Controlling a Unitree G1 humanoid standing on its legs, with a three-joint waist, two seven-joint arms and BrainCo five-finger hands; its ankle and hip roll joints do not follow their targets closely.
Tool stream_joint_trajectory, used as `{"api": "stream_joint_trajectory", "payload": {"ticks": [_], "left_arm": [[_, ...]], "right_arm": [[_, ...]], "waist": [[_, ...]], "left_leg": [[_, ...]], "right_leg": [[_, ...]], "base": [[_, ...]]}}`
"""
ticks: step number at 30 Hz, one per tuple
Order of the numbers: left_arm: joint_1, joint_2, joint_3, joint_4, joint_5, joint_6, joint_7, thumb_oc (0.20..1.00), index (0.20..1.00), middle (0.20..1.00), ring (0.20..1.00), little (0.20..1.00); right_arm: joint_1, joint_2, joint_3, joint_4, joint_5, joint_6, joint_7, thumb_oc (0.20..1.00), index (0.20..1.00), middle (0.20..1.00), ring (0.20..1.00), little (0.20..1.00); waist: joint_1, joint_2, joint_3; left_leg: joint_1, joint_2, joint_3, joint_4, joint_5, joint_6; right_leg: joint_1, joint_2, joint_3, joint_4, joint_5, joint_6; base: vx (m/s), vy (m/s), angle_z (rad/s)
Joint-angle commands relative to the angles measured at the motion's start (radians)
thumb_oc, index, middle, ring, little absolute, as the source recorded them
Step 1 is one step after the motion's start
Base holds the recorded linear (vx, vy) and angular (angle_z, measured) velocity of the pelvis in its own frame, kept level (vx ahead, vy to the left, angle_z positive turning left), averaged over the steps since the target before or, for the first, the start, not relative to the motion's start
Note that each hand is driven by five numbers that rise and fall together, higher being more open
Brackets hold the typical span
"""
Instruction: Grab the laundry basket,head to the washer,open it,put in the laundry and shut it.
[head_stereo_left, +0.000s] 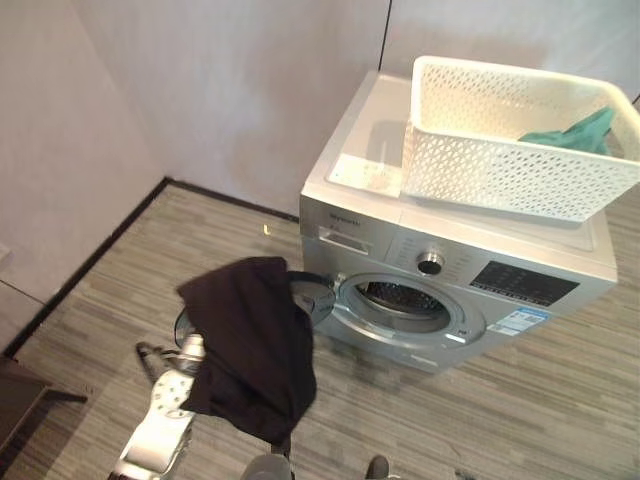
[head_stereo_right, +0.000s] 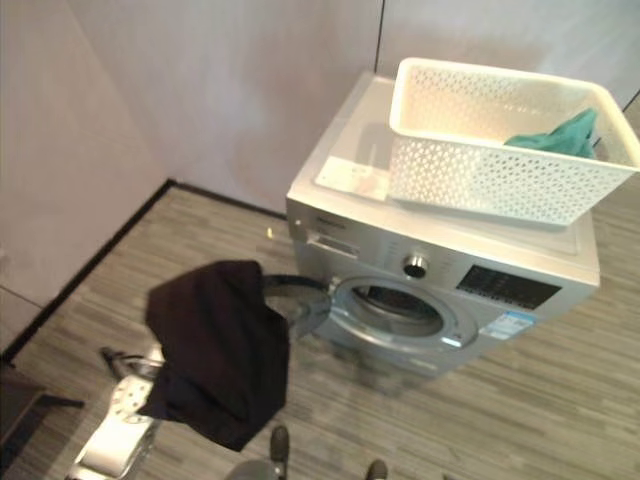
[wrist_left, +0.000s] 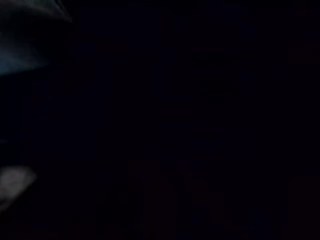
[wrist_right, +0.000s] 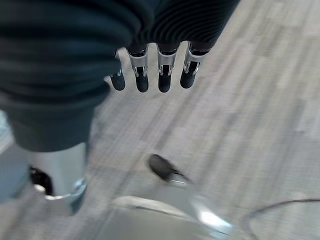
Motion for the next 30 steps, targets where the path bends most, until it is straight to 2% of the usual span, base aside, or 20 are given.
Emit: {"api": "stream_joint_trajectory", "payload": {"ticks": [1,3,4,5,6,7,9,10,11,12,13,15,16,17,18,20,24,26,28,30], "left_arm": [[-0.124,0.041,0.004,-0.041,0.090,-0.051,0.006,0.200,0.200,0.200,0.200,0.200],[-0.163,0.049,-0.052,0.003,0.130,-0.050,0.001,0.200,0.200,0.200,0.200,0.200],[-0.164,0.049,-0.053,0.004,0.130,-0.051,0.001,0.200,0.200,0.200,0.200,0.200],[-0.189,0.062,-0.095,0.026,0.162,-0.048,-0.011,0.200,0.200,0.200,0.200,0.200],[-0.225,0.062,-0.137,0.067,0.184,-0.050,-0.007,0.200,0.200,0.200,0.200,0.200],[-0.237,0.057,-0.154,0.079,0.187,-0.048,-0.009,0.200,0.200,0.200,0.200,0.200],[-0.272,0.022,-0.196,0.121,0.175,-0.048,-0.011,0.200,0.200,0.200,0.200,0.200],[-0.277,0.019,-0.198,0.125,0.175,-0.049,-0.010,0.200,0.200,0.200,0.200,0.200],[-0.296,-0.008,-0.219,0.156,0.155,-0.051,-0.011,0.200,0.200,0.200,0.200,0.200],[-0.324,-0.031,-0.248,0.189,0.142,-0.046,-0.018,0.200,0.200,0.200,0.200,0.200],[-0.354,-0.051,-0.270,0.212,0.132,-0.041,-0.020,0.200,0.200,0.200,0.200,0.200],[-0.407,-0.076,-0.311,0.253,0.126,-0.038,-0.020,0.200,0.200,0.200,0.200,0.200],[-0.430,-0.086,-0.328,0.267,0.124,-0.036,-0.023,0.200,0.200,0.200,0.200,0.200],[-0.473,-0.098,-0.350,0.300,0.128,-0.035,-0.016,0.200,0.200,0.200,0.200,0.200],[-0.484,-0.102,-0.354,0.311,0.127,-0.034,-0.008,0.200,0.200,0.200,0.200,0.200],[-0.515,-0.128,-0.346,0.356,0.107,-0.029,0.038,0.200,0.200,0.200,0.200,0.200],[-0.531,-0.150,-0.343,0.411,0.086,-0.028,0.068,0.200,0.200,0.200,0.200,0.200],[-0.536,-0.155,-0.339,0.441,0.085,-0.023,0.078,0.200,0.200,0.200,0.200,0.200],[-0.547,-0.160,-0.331,0.459,0.085,-0.024,0.092,0.200,0.200,0.200,0.200,0.200],[-0.572,-0.148,-0.322,0.456,0.104,-0.035,0.108,0.200,0.200,0.200,0.200,0.200]], "right_arm": [[-0.002,0.006,0.004,-0.018,-0.028,-0.002,-0.019,1.000,1.000,1.000,1.000,1.000],[-0.006,0.003,0.005,-0.033,-0.034,0.002,-0.019,1.000,1.000,1.000,1.000,1.000],[-0.006,0.003,0.005,-0.033,-0.034,0.003,-0.019,1.000,1.000,1.000,1.000,1.000],[-0.012,-0.003,0.007,-0.041,-0.033,0.003,-0.020,1.000,1.000,1.000,1.000,1.000],[-0.018,-0.006,0.006,-0.056,-0.028,0.003,-0.023,1.000,1.000,1.000,1.000,1.000],[-0.023,-0.010,0.005,-0.064,-0.019,0.002,-0.028,1.000,1.000,1.000,1.000,1.000],[-0.056,-0.022,-0.001,-0.056,0.008,-0.002,-0.044,1.000,1.000,1.000,1.000,1.000],[-0.058,-0.024,-0.002,-0.054,0.009,-0.002,-0.044,1.000,1.000,1.000,1.000,1.000],[-0.083,-0.039,-0.004,-0.049,0.021,-0.001,-0.055,1.000,1.000,1.000,1.000,1.000],[-0.111,-0.048,-0.010,-0.026,0.027,0.006,-0.065,1.000,1.000,1.000,1.000,1.000],[-0.130,-0.051,-0.014,-0.004,0.030,0.013,-0.070,1.000,1.000,1.000,1.000,1.000],[-0.145,-0.059,-0.024,0.011,0.044,0.013,-0.079,1.000,1.000,1.000,1.000,1.000],[-0.136,-0.062,-0.028,0.000,0.048,0.010,-0.080,1.000,1.000,1.000,1.000,1.000],[-0.134,-0.063,-0.020,-0.039,0.054,-0.006,-0.085,1.000,1.000,1.000,1.000,1.000],[-0.138,-0.066,-0.005,-0.051,0.049,-0.011,-0.092,1.000,1.000,1.000,1.000,1.000],[-0.161,-0.074,0.041,-0.068,0.018,-0.014,-0.112,1.000,1.000,1.000,1.000,1.000],[-0.207,-0.069,0.055,-0.040,0.028,-0.023,-0.136,1.000,1.000,1.000,1.000,1.000],[-0.232,-0.060,0.072,-0.027,0.023,-0.027,-0.149,1.000,1.000,1.000,1.000,1.000],[-0.260,-0.054,0.193,-0.038,-0.138,0.000,-0.162,1.000,1.000,1.000,1.000,1.000],[-0.280,-0.045,0.304,-0.069,-0.274,0.011,-0.130,1.000,1.000,1.000,1.000,1.000]], "waist": [[-0.014,0.001,-0.008],[-0.021,-0.001,-0.007],[-0.020,-0.002,-0.009],[-0.035,-0.001,0.004],[-0.050,-0.001,0.029],[-0.061,0.004,0.040],[-0.081,0.015,0.062],[-0.079,0.018,0.063],[-0.095,0.021,0.085],[-0.103,0.008,0.103],[-0.104,0.001,0.117],[-0.113,-0.018,0.131],[-0.110,-0.034,0.130],[-0.114,-0.069,0.137],[-0.117,-0.076,0.144],[-0.125,-0.078,0.170],[-0.135,-0.069,0.197],[-0.139,-0.066,0.211],[-0.136,-0.064,0.224],[-0.141,-0.070,0.233]], "left_leg": [[0.011,-0.024,-0.028,0.167,-0.236,0.043],[0.012,-0.044,-0.033,0.170,-0.243,0.066],[0.010,-0.045,-0.033,0.169,-0.242,0.066],[0.018,-0.054,-0.042,0.186,-0.259,0.080],[0.014,-0.073,-0.054,0.216,-0.271,0.102],[0.018,-0.085,-0.066,0.233,-0.291,0.109],[0.016,-0.098,-0.085,0.249,-0.306,0.107],[0.015,-0.096,-0.085,0.251,-0.310,0.107],[0.019,-0.102,-0.098,0.277,-0.340,0.100],[0.012,-0.105,-0.113,0.314,-0.369,0.083],[-0.002,-0.099,-0.127,0.345,-0.387,0.070],[-0.035,-0.088,-0.169,0.396,-0.413,0.042],[-0.052,-0.086,-0.189,0.415,-0.420,0.031],[-0.089,-0.064,-0.226,0.437,-0.417,0.003],[-0.099,-0.043,-0.230,0.433,-0.407,-0.007],[-0.124,0.017,-0.270,0.368,-0.343,-0.042],[-0.139,0.059,-0.273,0.288,-0.288,-0.064],[-0.148,0.065,-0.261,0.267,-0.272,-0.069],[-0.167,0.071,-0.242,0.258,-0.270,-0.072],[-0.191,0.070,-0.227,0.252,-0.266,-0.073]], "right_leg": [[-0.071,-0.112,0.049,0.112,-0.044,0.048],[-0.125,-0.132,0.080,0.213,-0.053,0.050],[-0.128,-0.133,0.081,0.214,-0.053,0.050],[-0.155,-0.138,0.106,0.295,-0.053,0.050],[-0.225,-0.128,0.175,0.426,-0.041,0.048],[-0.255,-0.116,0.212,0.460,-0.046,0.048],[-0.316,-0.115,0.276,0.418,-0.041,0.043],[-0.316,-0.114,0.276,0.418,-0.043,0.043],[-0.337,-0.150,0.323,0.311,-0.007,0.054],[-0.359,-0.197,0.347,0.213,0.041,0.067],[-0.373,-0.222,0.351,0.172,0.067,0.072],[-0.379,-0.240,0.363,0.155,0.111,0.088],[-0.364,-0.245,0.357,0.148,0.107,0.094],[-0.374,-0.248,0.336,0.164,0.124,0.114],[-0.384,-0.239,0.324,0.175,0.122,0.117],[-0.402,-0.200,0.275,0.219,0.089,0.106],[-0.418,-0.183,0.233,0.209,0.080,0.100],[-0.442,-0.176,0.237,0.202,0.088,0.098],[-0.479,-0.165,0.249,0.199,0.096,0.097],[-0.521,-0.161,0.262,0.194,0.105,0.095]], "base": [[-0.01,0.201,-0.01],[-0.01,0.165,-0.07],[0.00,0.143,-0.13],[-0.01,0.180,-0.12],[0.02,0.218,-0.09],[0.02,0.152,0.02],[0.05,0.029,0.16],[0.09,-0.065,0.19],[0.15,-0.192,0.36],[0.19,-0.297,0.35],[0.18,-0.333,0.68],[0.14,-0.312,0.94],[0.10,-0.471,1.10],[0.08,-0.472,1.25],[0.03,-0.493,1.17],[-0.04,-0.382,0.96],[-0.04,-0.148,0.26],[-0.07,-0.047,-0.06],[-0.06,-0.006,0.00],[-0.09,0.017,-0.24]]}}
